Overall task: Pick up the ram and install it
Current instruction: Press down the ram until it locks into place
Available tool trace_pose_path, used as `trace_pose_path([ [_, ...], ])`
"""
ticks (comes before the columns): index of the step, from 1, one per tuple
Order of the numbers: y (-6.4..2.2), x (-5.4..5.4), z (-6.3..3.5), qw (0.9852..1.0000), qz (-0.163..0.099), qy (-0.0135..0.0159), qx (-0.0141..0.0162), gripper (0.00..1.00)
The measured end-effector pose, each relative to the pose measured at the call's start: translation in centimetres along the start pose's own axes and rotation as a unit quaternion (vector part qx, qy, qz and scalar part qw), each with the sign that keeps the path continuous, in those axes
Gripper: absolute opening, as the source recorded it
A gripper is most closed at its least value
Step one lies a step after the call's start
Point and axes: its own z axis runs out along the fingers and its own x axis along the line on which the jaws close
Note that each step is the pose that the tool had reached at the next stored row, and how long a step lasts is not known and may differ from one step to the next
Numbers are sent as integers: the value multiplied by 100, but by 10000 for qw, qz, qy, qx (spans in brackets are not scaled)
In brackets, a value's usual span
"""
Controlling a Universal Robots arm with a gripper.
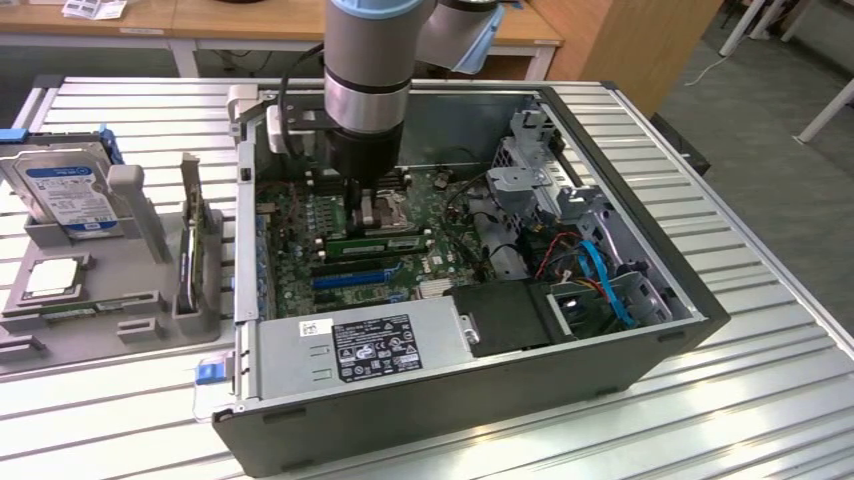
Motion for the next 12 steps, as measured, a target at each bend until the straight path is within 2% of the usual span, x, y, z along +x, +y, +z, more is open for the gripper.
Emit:
trace_pose_path([
  [12,8,9,16,10000,0,0,1,10],
])
